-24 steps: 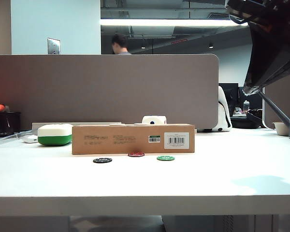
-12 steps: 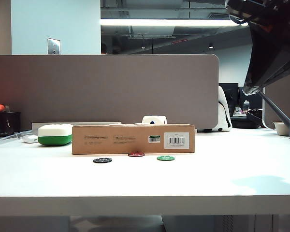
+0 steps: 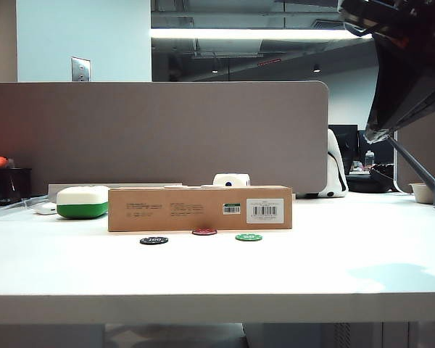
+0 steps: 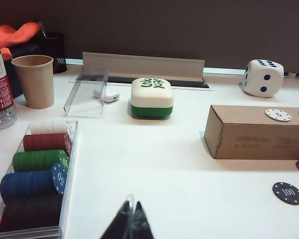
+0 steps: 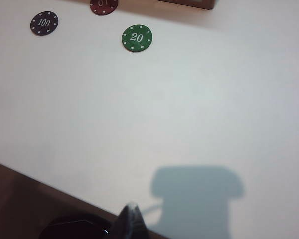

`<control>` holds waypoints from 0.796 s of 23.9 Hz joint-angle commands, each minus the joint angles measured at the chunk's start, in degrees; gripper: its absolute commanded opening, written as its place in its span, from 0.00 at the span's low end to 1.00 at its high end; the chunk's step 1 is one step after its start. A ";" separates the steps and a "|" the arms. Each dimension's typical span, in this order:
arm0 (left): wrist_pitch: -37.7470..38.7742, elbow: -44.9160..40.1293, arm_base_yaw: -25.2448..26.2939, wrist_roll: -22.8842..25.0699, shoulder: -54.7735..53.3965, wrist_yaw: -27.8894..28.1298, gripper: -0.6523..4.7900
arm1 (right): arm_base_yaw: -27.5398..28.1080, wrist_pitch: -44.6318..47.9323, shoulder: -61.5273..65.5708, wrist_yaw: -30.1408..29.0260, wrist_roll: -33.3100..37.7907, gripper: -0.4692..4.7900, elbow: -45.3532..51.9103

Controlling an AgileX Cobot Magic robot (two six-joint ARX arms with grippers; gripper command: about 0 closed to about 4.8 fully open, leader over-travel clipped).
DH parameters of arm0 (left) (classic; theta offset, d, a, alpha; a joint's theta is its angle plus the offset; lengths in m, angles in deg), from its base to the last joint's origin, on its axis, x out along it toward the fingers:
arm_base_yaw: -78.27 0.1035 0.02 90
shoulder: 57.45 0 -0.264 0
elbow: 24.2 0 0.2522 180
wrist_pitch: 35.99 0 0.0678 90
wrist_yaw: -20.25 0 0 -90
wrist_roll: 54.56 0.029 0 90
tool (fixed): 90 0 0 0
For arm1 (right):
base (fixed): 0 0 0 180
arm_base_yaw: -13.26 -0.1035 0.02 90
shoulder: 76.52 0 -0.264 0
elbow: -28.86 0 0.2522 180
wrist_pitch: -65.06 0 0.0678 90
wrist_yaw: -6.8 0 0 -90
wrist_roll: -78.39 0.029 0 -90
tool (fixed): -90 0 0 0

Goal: Push the chip, whose value equals the sum of all the chip values on the rectangular box, forward next to the box.

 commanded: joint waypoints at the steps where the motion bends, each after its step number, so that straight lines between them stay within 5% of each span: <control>1: -0.46 0.24 0.04 0.09 0.02 -0.04 0.11 | -0.04 0.92 -0.07 0.07 0.17 0.09 -0.20; 19: -0.83 0.24 0.02 2.89 0.02 -0.24 0.11 | -0.04 0.92 -0.07 0.07 0.17 0.09 -0.20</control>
